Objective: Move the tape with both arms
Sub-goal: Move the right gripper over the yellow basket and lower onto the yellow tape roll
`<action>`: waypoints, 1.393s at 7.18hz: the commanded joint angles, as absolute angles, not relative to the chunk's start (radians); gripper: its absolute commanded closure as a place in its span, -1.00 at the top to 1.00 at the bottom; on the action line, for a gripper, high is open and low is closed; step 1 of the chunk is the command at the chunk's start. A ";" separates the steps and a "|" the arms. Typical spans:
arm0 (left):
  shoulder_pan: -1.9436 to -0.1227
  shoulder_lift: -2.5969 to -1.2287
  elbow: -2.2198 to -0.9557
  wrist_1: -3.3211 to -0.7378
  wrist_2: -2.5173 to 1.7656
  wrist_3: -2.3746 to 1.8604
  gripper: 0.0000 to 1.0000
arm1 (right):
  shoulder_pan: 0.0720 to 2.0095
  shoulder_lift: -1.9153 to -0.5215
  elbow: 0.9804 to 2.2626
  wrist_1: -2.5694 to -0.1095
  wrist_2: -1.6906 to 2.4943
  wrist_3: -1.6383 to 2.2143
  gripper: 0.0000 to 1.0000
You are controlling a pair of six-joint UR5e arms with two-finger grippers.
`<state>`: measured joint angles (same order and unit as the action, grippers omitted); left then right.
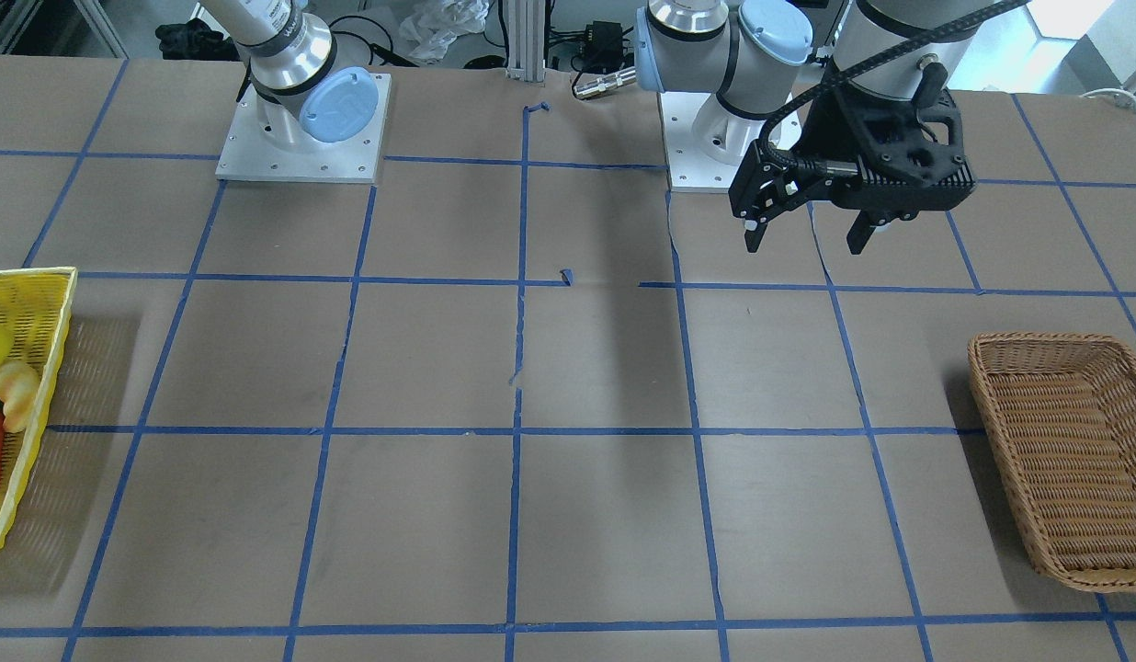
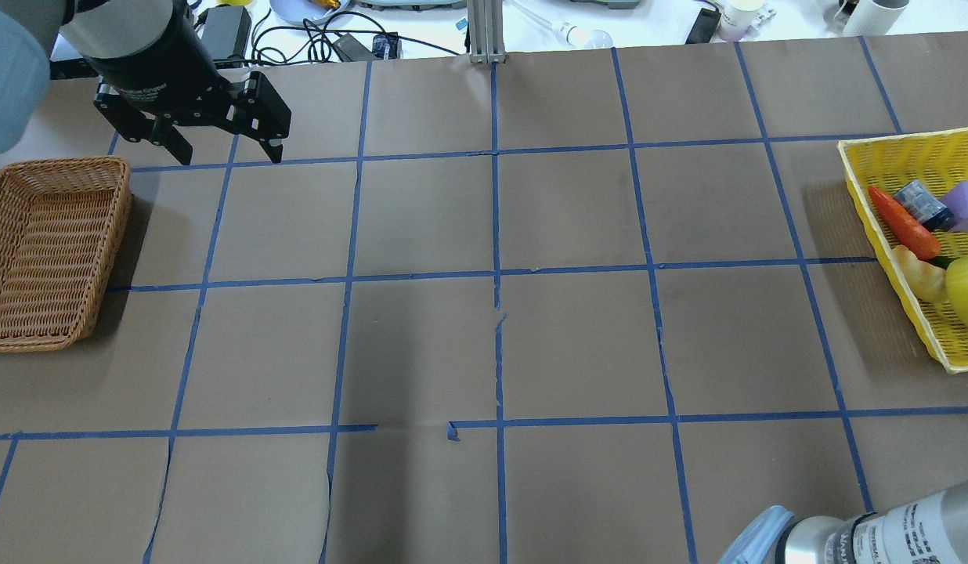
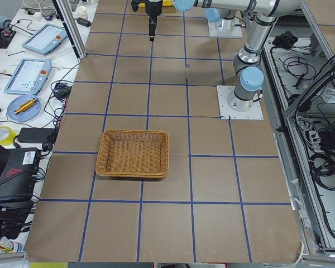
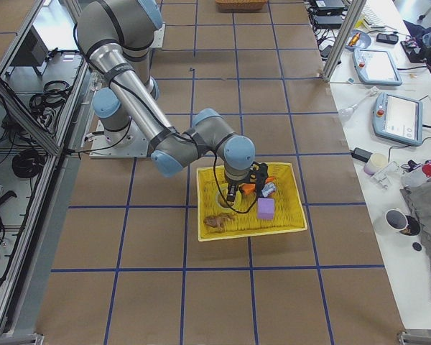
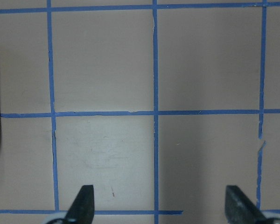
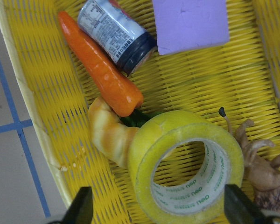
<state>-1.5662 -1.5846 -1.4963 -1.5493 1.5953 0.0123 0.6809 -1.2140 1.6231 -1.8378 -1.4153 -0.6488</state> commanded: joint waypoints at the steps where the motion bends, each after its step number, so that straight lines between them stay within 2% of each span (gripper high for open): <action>1: -1.566 -1.585 -1.497 -1.549 1.595 0.012 1.00 | 0.673 -1.174 1.644 -1.845 -1.410 -0.588 1.00; 3: -1.566 -1.585 -1.497 -1.549 1.595 0.012 1.00 | 0.673 -1.145 1.680 -1.935 -1.413 -0.574 0.98; 4: -1.566 -1.585 -1.497 -1.549 1.595 0.012 1.00 | 0.673 -1.138 1.683 -1.943 -1.413 -0.575 0.75; 5: -1.566 -1.585 -1.497 -1.549 1.595 0.012 1.00 | 0.673 -1.129 1.683 -1.945 -1.426 -0.574 0.23; 6: -1.566 -1.585 -1.497 -1.549 1.595 0.012 1.00 | 0.673 -1.127 1.692 -1.945 -1.428 -0.571 -0.17; 7: -1.566 -1.585 -1.497 -1.549 1.595 0.012 1.00 | 0.675 -1.132 1.695 -1.944 -1.433 -0.568 -0.94; 9: -1.566 -1.585 -1.499 -1.549 1.594 0.012 1.00 | 0.707 -1.153 1.686 -1.925 -1.514 -0.502 -1.00; 10: -1.566 -1.585 -1.499 -1.549 1.595 0.012 1.00 | 0.745 -1.214 1.684 -1.921 -1.538 -0.500 -1.00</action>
